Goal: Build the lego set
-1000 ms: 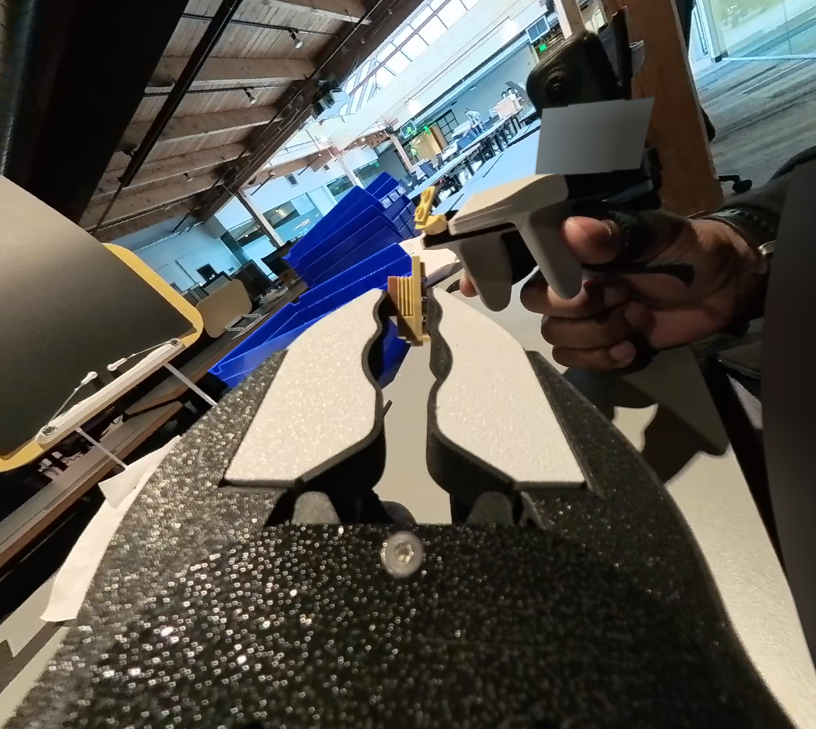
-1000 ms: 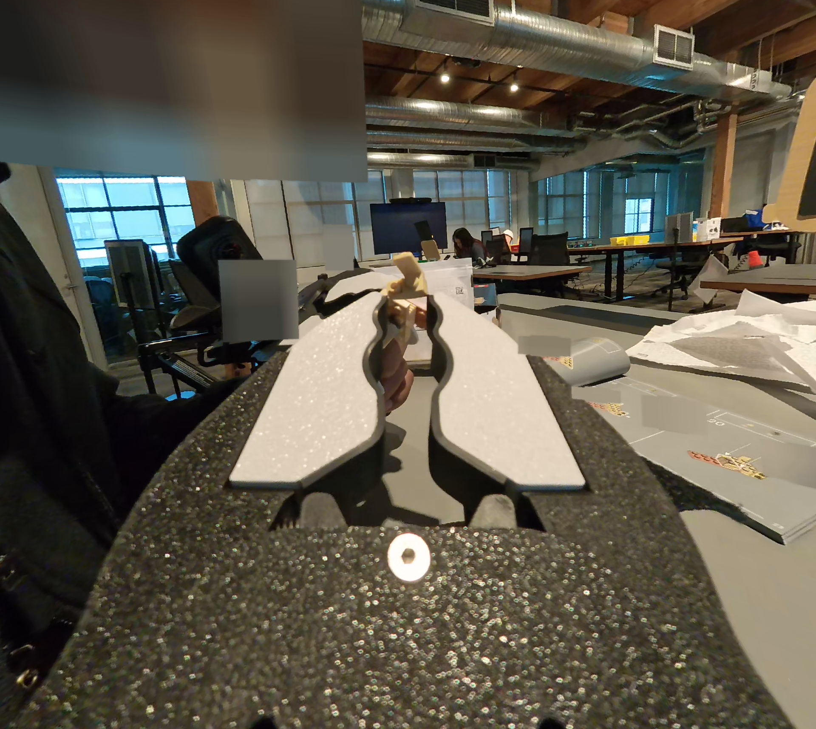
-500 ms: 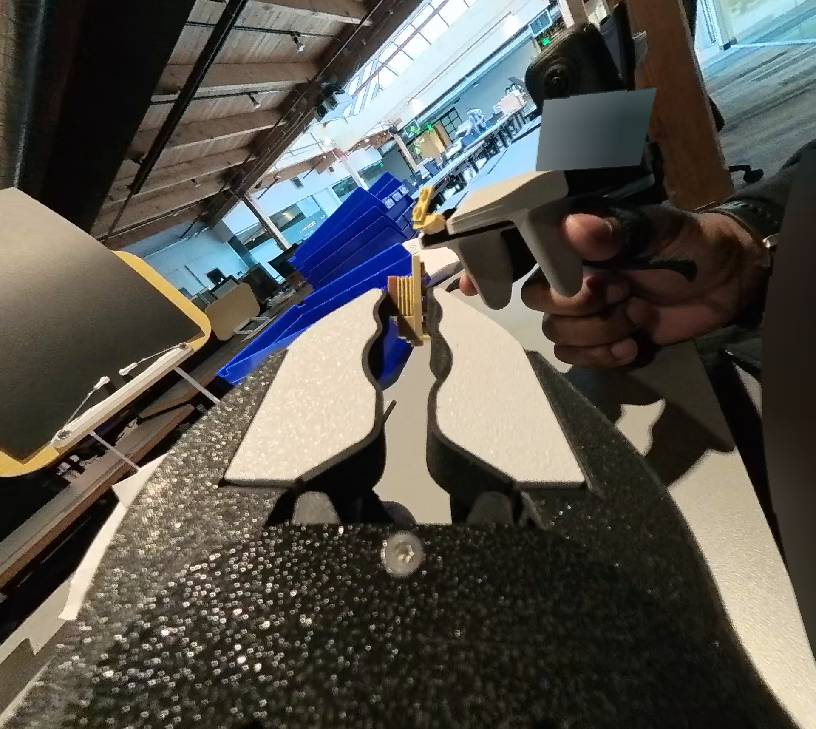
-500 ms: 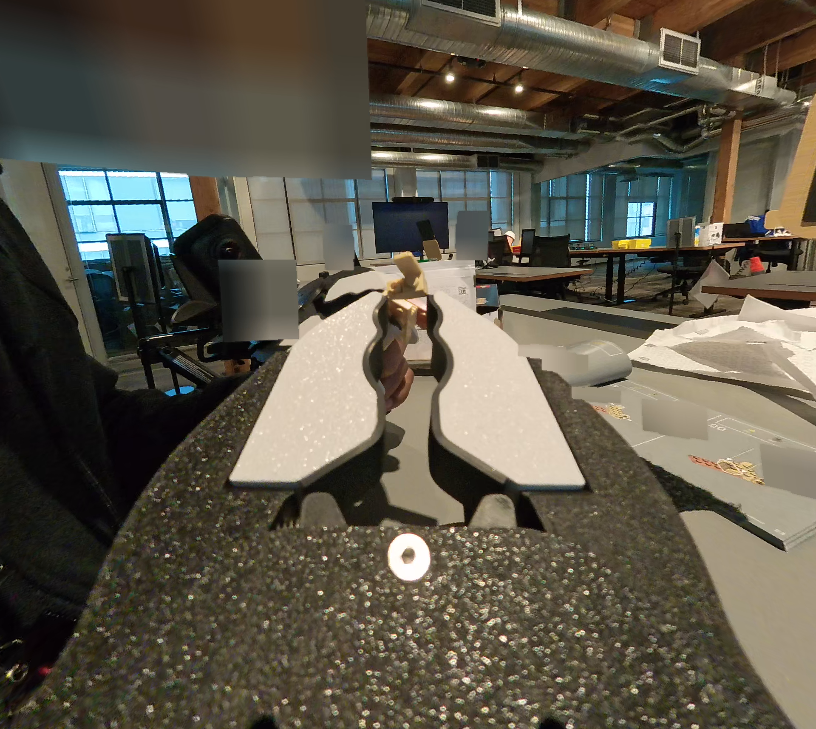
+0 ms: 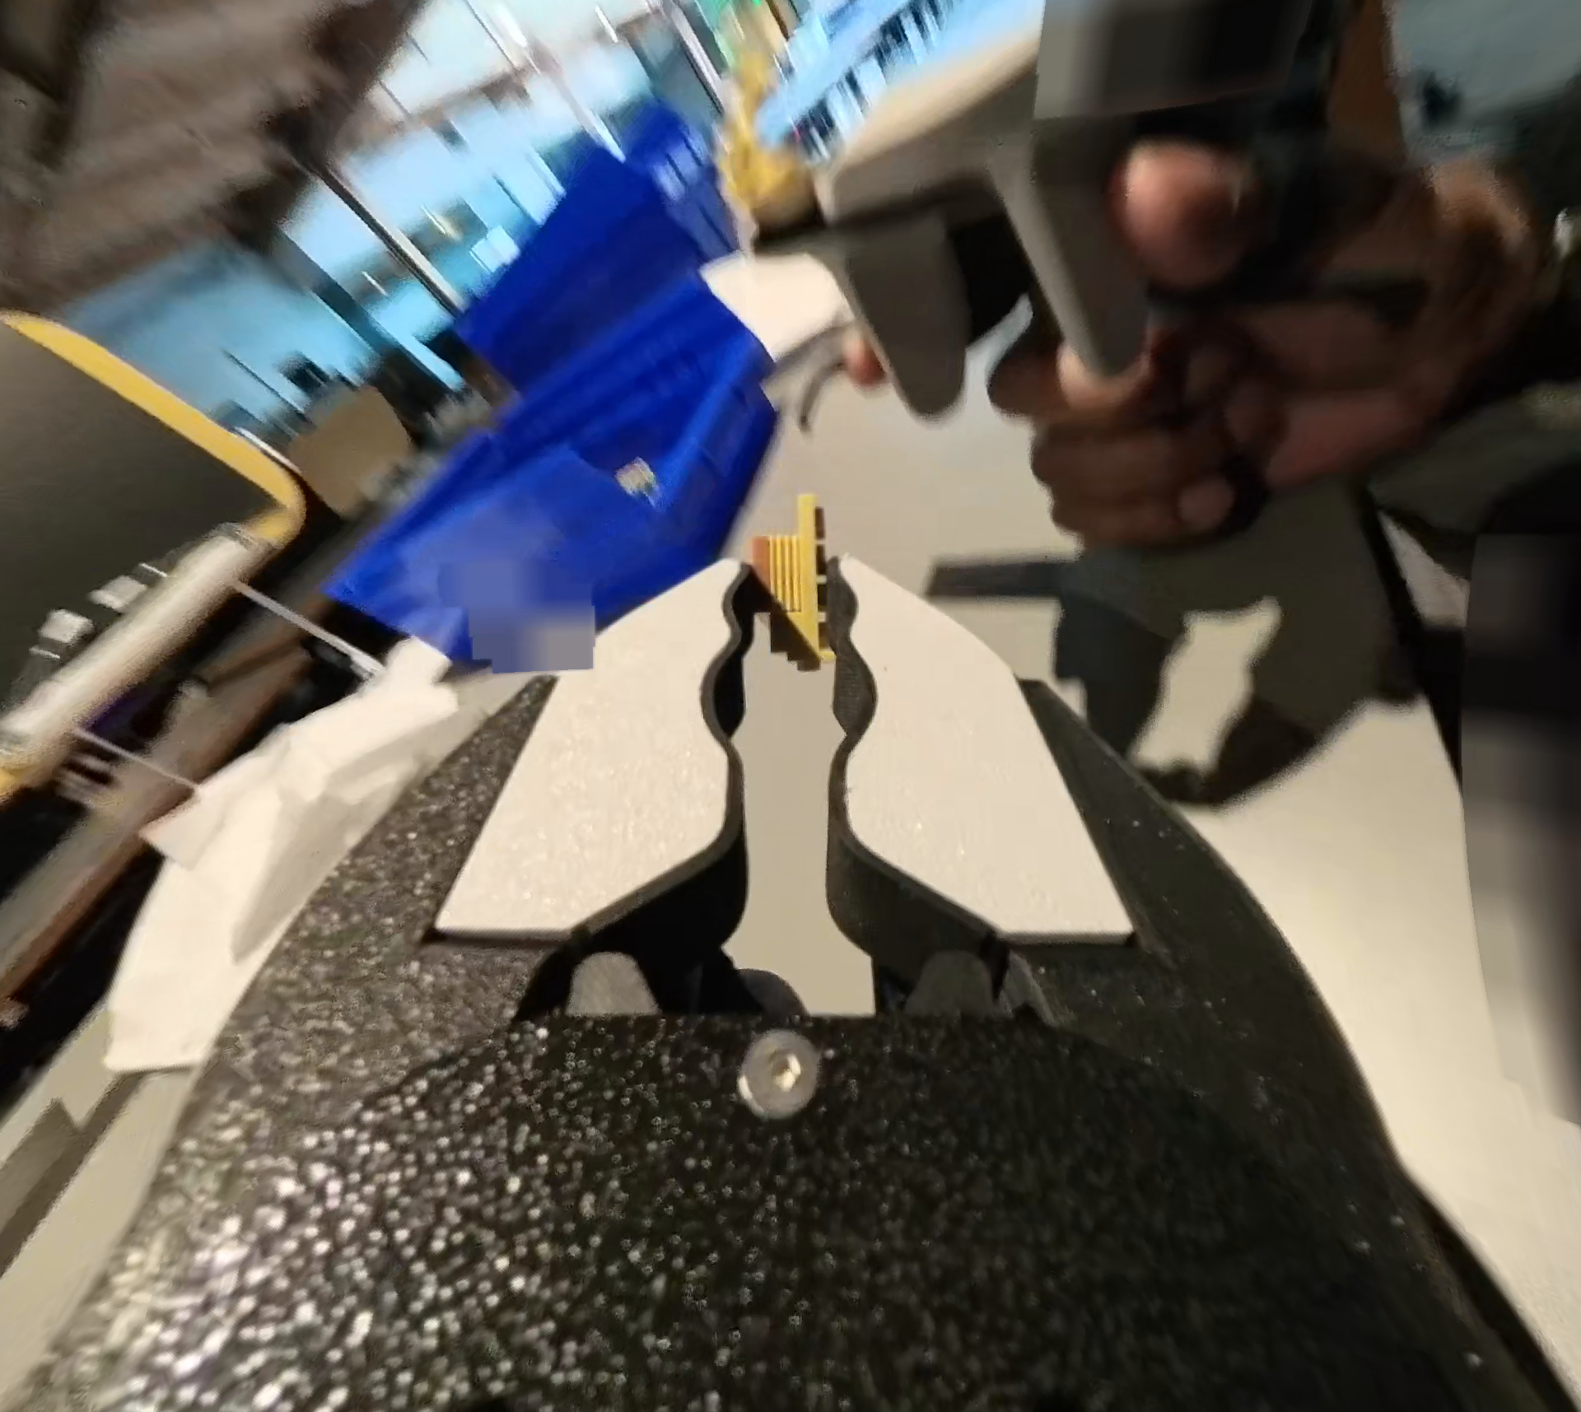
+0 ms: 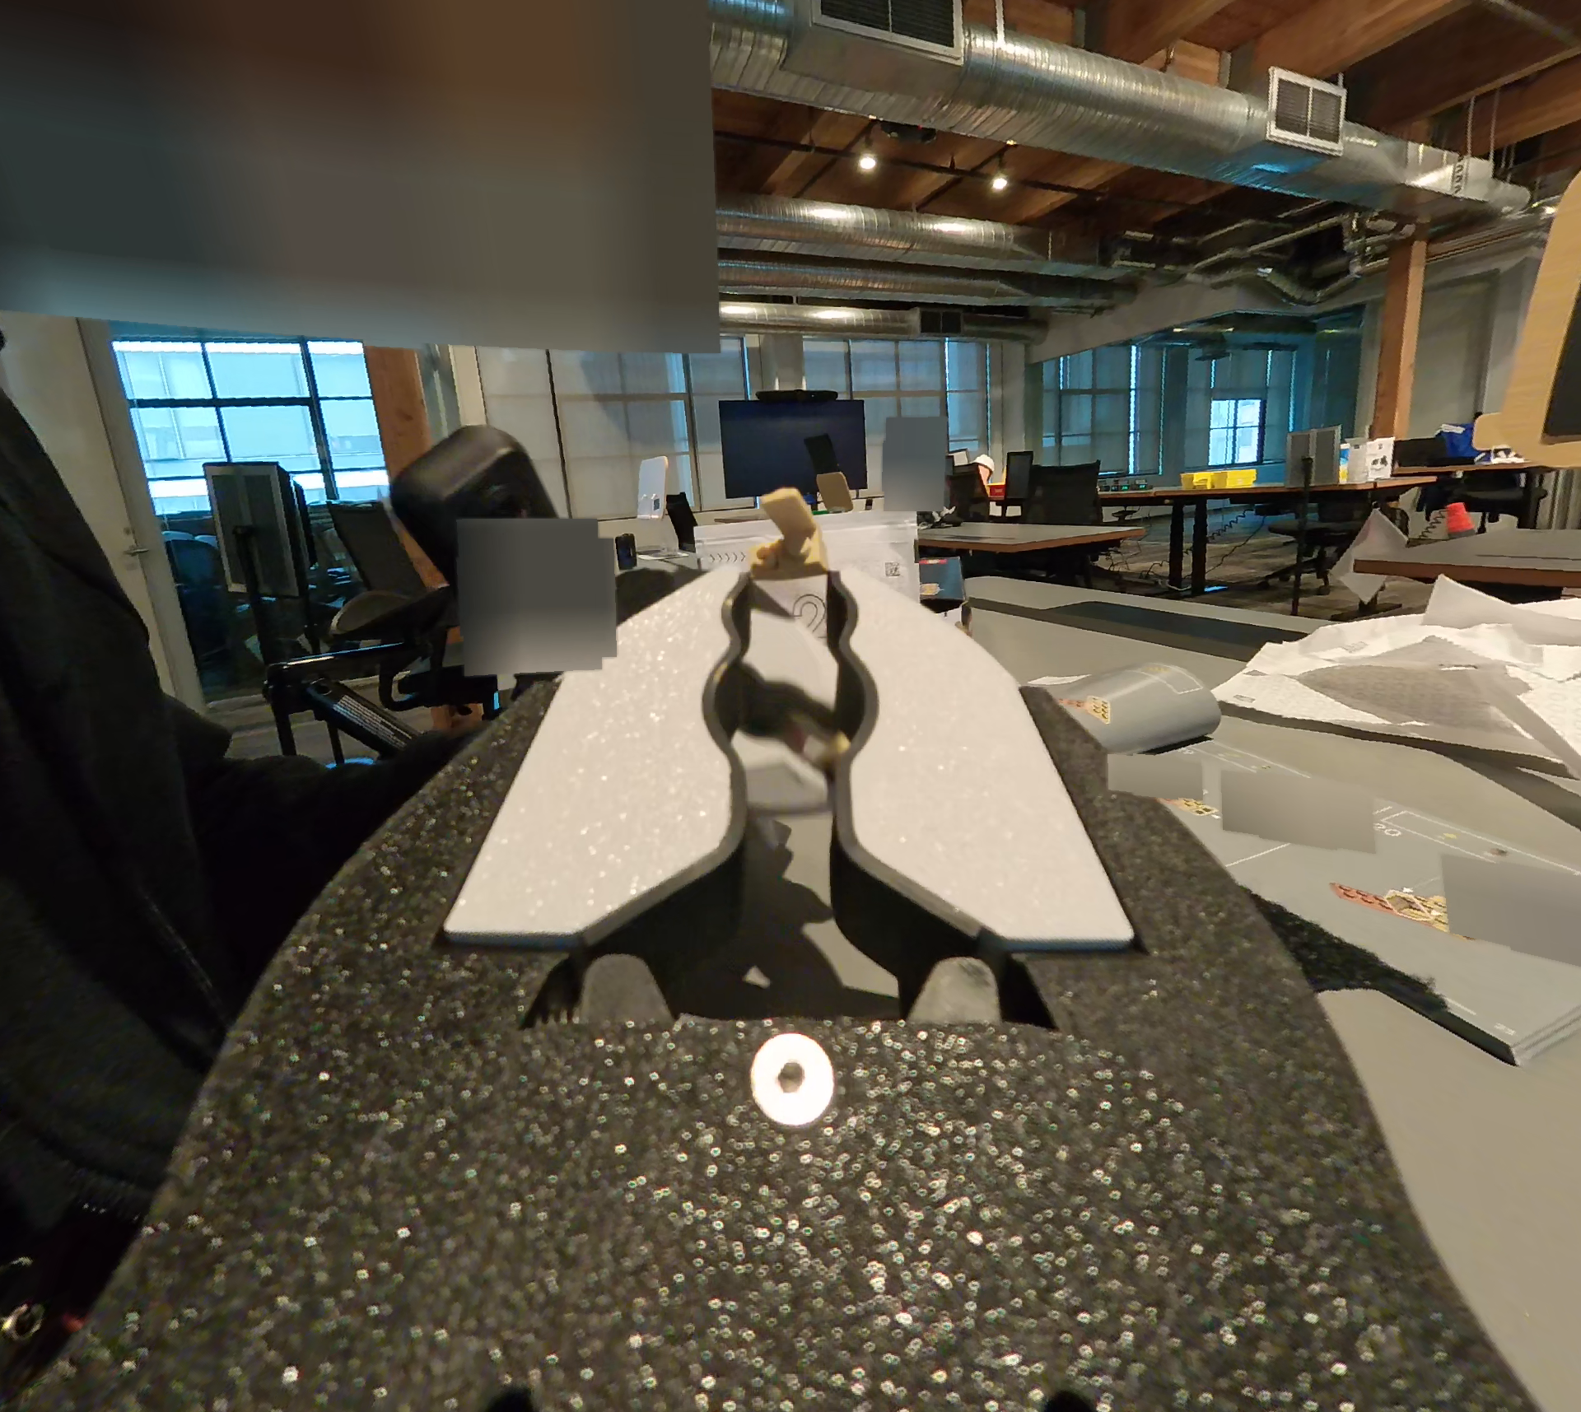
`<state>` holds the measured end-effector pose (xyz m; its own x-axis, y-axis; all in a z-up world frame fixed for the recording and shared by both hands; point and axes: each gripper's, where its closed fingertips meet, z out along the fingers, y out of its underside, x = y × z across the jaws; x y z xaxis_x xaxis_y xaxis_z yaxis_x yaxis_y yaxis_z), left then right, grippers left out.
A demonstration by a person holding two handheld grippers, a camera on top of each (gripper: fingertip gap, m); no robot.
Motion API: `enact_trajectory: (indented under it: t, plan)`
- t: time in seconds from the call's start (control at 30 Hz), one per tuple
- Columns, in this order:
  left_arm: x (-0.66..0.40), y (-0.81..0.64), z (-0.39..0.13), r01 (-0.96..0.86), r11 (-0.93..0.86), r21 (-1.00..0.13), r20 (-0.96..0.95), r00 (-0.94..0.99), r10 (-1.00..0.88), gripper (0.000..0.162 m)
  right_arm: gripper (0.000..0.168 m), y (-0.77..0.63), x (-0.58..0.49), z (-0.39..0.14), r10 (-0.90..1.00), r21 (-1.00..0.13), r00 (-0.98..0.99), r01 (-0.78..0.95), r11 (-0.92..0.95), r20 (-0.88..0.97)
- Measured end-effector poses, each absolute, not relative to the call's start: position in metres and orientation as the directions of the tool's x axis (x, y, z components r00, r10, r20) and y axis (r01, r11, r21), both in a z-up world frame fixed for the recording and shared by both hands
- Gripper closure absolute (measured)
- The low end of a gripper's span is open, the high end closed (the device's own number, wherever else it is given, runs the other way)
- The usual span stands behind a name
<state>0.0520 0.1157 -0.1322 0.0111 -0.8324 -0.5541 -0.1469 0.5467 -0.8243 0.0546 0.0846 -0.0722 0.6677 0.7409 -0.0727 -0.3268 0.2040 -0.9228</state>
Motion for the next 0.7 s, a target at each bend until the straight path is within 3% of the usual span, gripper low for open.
enact_trajectory:
  t: [0.33, 0.7]
  plan:
    - [0.044, 0.125, -0.18, -0.496, 0.532, -0.686, -0.534, -0.154, -0.831, 0.147, 0.152, 0.086, 0.057, -0.072, 0.736, -0.922, 0.671, -0.334, 0.196, -0.087]
    - [0.049, 0.109, -0.19, -0.494, 0.22, -0.841, -0.165, -0.152, -0.974, 0.147, 0.152, 0.085, 0.057, -0.072, 0.736, -0.921, 0.672, -0.334, 0.203, -0.082]
